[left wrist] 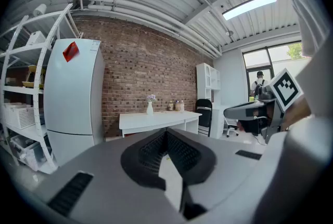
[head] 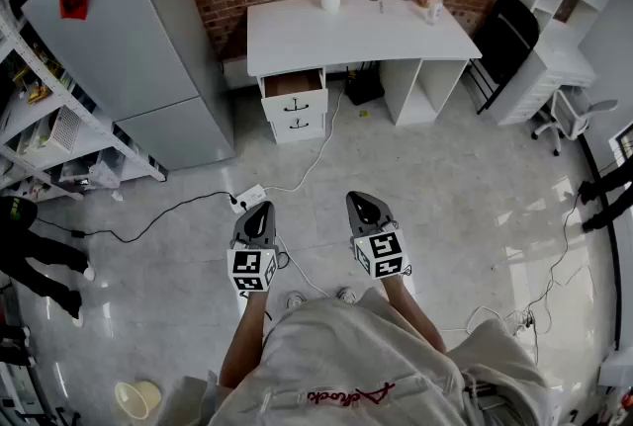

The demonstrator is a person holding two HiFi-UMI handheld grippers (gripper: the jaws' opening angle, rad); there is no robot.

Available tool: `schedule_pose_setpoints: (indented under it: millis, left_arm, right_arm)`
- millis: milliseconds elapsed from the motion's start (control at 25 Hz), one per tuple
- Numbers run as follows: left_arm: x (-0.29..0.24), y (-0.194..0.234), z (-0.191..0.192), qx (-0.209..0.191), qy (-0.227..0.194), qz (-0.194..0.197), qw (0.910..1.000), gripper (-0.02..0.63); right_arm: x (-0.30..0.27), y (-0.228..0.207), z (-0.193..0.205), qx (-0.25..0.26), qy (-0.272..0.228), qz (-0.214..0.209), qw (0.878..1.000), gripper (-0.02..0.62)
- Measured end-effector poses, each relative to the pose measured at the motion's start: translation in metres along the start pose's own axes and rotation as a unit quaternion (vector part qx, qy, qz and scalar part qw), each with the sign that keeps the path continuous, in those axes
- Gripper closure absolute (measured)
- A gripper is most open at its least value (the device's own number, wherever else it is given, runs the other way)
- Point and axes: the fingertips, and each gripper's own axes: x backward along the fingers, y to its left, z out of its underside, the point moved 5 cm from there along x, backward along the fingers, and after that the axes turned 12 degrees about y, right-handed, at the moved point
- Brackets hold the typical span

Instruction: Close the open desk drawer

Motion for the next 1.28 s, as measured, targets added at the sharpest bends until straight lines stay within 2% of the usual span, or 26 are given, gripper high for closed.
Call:
schedule_pose_setpoints:
  millis: [280,720,1040,1280]
  left_arm:
    - [-0.007,-0.009,0.005,-0.012,0.016,-0.001,0.9998,0.594]
    - [-0.011,-0.040,0.013,-0.001,0.027,-0.010,0.9996,0.594]
    - [-0.005,-0.060,0.026,0.018,0.036,-0.030,0.9988,0.594]
    - [-0.010,-0.078,0.033,0.029,0.043,-0.024,0.9984,0.594]
  right_arm:
    - [0.003,-0.010,0.008,-0.008,0.001,-0.007,1.000,0.578]
    - [0.016,-0.035,0.026,-0.030,0.001,-0.023,0.999,0.578]
    - [0.029,-0.050,0.052,-0.036,0.020,-0.041,0.998,0.578]
    - [0.036,-0.061,0.062,-0.041,0.021,-0.045,0.998,0.578]
